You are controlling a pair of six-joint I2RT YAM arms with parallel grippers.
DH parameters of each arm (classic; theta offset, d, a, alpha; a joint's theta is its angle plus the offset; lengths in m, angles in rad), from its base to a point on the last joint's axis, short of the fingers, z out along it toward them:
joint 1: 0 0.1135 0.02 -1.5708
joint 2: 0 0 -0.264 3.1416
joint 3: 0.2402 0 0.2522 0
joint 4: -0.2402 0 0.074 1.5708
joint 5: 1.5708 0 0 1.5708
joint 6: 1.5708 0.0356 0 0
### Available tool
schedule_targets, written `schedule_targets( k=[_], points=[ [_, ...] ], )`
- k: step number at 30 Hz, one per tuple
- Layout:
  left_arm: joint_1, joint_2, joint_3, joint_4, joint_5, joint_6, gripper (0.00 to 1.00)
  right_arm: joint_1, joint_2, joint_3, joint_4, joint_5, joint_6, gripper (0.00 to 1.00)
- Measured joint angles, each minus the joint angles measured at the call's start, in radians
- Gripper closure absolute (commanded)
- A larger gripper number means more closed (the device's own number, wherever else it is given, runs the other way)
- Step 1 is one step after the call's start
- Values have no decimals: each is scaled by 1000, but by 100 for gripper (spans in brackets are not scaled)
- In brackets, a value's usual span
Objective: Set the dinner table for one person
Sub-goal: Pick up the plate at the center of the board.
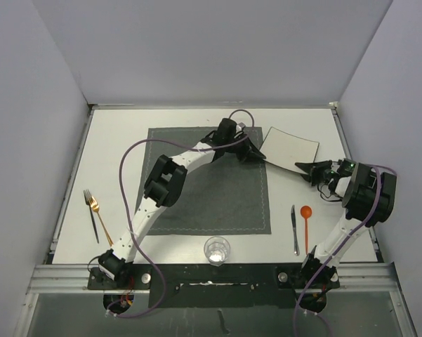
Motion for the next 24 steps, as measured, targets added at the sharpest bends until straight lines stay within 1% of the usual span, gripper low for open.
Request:
schedule_targets(
  k=[11, 12, 15, 17, 18, 20, 22, 23, 24],
  points=[
    [0, -50, -91, 26, -13, 20, 99, 7, 3, 53, -101, -18, -50, 100],
    [1, -51, -99, 31, -13, 20, 93, 7, 1, 56, -110, -18, -53, 100],
    [1, -55, -110, 45, -9, 23, 90, 8, -10, 57, -132, -12, -57, 100],
    [1, -55, -111, 51, -5, 32, 77, 8, -14, 61, -143, -11, -56, 100],
    [1, -55, -111, 54, -3, 41, 73, 8, -17, 61, -146, -10, -56, 100],
    [0, -55, -113, 56, 33, 79, 71, 8, -25, 63, -149, -3, -48, 100],
    [-9, -55, -114, 61, 66, 102, 62, 10, -35, 71, -146, 5, -43, 100],
    [-14, -57, -116, 63, 79, 110, 59, 12, -39, 72, -143, 10, -39, 100],
    [-19, -59, -121, 66, 92, 116, 59, 13, -42, 72, -137, 11, -28, 100]
  ],
)
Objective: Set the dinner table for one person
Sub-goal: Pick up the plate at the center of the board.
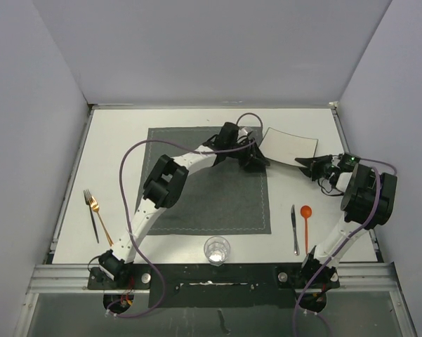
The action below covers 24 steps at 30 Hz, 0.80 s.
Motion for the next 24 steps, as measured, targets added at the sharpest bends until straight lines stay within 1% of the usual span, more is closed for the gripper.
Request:
schedule_targets(
  k=[5, 8, 10, 12, 13, 14, 18, 21, 24],
  points=[
    [-20, -4, -27, 15, 39, 11, 54, 0, -2, 0, 22, 16, 60, 100],
    [-22, -6, -48, 18, 45, 16, 55, 0, -2, 0, 26, 23, 80, 100],
    [-19, -8, -59, 17, 44, 24, 65, 0, -2, 0, 26, 23, 86, 100],
    [-14, -20, -80, 7, 37, 42, 79, 0, -2, 0, 26, 23, 89, 100],
    [-11, -31, -95, -3, 31, 50, 83, 0, -2, 0, 25, 23, 89, 100],
    [-7, -49, -116, -18, 21, 68, 85, 0, -2, 0, 24, 23, 89, 100],
    [13, -146, -203, -76, -31, 130, 88, -1, -2, 9, 3, 21, 75, 100],
    [36, -272, -303, -128, -82, 187, 89, -1, -2, 31, -34, 21, 51, 100],
    [62, -382, -348, -169, -125, 238, 89, -1, -3, 49, -69, 21, 23, 100]
  ],
)
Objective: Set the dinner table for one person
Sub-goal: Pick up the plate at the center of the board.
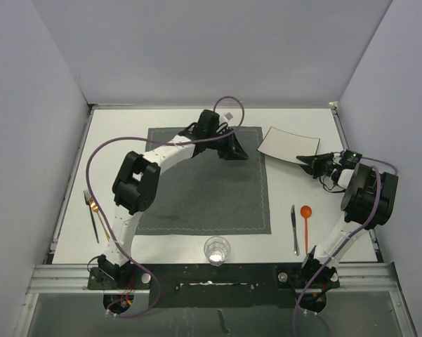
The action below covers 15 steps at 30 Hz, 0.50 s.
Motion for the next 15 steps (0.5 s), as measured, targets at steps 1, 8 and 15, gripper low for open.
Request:
schedule_targets(
  k=[1, 8, 15],
  points=[
    [10, -32, -2, -17, -16, 19, 89, 0, 0, 5, -9, 0, -8, 100],
    [82, -220, -29, -111, -97, 140, 89, 15, 0, 79, -119, 2, -77, 100],
    [134, -291, -161, -130, -108, 167, 89, 42, 0, 140, -162, -9, -109, 100]
  ],
)
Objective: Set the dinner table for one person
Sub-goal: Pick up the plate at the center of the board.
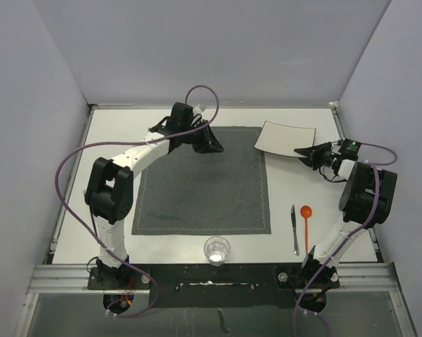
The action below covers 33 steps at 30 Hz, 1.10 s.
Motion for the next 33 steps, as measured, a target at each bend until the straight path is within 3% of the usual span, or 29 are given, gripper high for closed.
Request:
schedule_targets(
  k=[9, 17, 24, 33],
  points=[
    [14, -14, -61, -27, -4, 7, 90, 12, -2, 38, -19, -18, 1, 100],
    [55, -128, -82, -90, -43, 50, 90, 56, -14, 65, -24, -28, 8, 100],
    [85, -251, -137, -110, -64, 76, 90, 165, -14, 65, 2, -29, 48, 100],
    [139, -294, -233, -146, -64, 86, 90, 304, -14, 109, -33, -51, 23, 100]
  ],
)
